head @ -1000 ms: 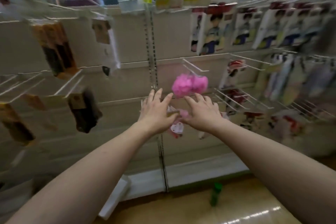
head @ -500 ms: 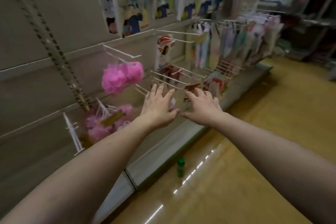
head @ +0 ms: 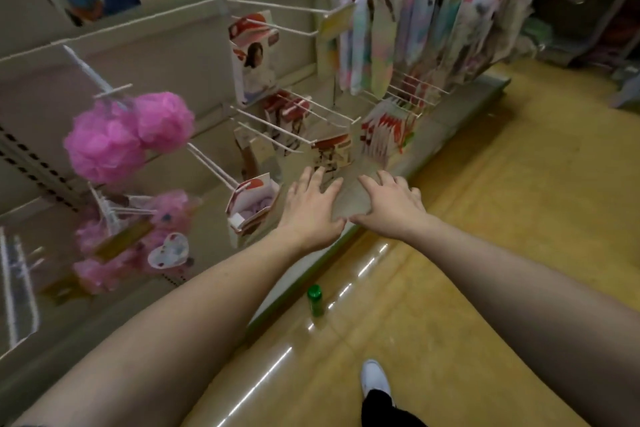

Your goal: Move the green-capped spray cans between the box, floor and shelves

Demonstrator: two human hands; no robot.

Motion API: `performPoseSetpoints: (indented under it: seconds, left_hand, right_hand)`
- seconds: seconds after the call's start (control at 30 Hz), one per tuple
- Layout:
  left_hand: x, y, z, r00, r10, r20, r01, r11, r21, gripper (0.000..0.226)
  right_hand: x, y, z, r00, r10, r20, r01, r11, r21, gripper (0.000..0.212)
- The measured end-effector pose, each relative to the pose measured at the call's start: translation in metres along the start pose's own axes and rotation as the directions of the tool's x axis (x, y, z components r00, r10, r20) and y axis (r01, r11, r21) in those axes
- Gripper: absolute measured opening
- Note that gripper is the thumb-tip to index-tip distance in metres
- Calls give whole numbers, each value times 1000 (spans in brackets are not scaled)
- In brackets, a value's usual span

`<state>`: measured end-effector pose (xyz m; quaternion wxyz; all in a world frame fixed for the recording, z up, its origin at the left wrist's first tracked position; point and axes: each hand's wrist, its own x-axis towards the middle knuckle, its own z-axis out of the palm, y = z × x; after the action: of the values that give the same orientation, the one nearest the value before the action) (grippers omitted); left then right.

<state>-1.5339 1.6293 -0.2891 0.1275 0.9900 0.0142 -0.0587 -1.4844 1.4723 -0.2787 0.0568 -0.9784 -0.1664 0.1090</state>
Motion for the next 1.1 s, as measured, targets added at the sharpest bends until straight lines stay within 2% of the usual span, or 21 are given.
performPoseSetpoints:
  seconds: [0.2, 0.33, 0.5, 0.63, 0.73, 0.9, 1.1]
  left_hand:
    - [56, 3, 61, 974, -182, 132, 185, 983, -10, 81]
    - [80, -6, 112, 945, -217, 245, 218, 976, 27, 78]
    - [103, -34, 205, 904, -239, 355, 238, 970, 45, 80]
    - [122, -64, 291, 872, -262, 414, 256, 964, 71, 89]
    - [133, -92, 361, 857, -277, 435, 276, 959, 66, 90]
    - [141, -137, 469, 823, -311, 476, 319, 945, 66, 90]
    - [153, -176, 557, 816, -288, 502, 286, 955, 85, 100]
  right_hand:
    - [67, 60, 40, 987, -38, 154, 36, 999, 18, 84]
    - [97, 88, 94, 965, -40, 259, 25, 998, 61, 82]
    - [123, 108, 189, 925, -23, 379, -15, 995, 97, 82]
    - [136, 115, 282, 909, -5, 416, -52, 991, 126, 76]
    - [142, 116, 355, 901, 3, 434, -74, 987, 146, 70]
    - [142, 121, 470, 856, 10, 517, -87, 988, 126, 73]
    - [152, 130, 556, 811, 33, 584, -129, 984, 124, 72]
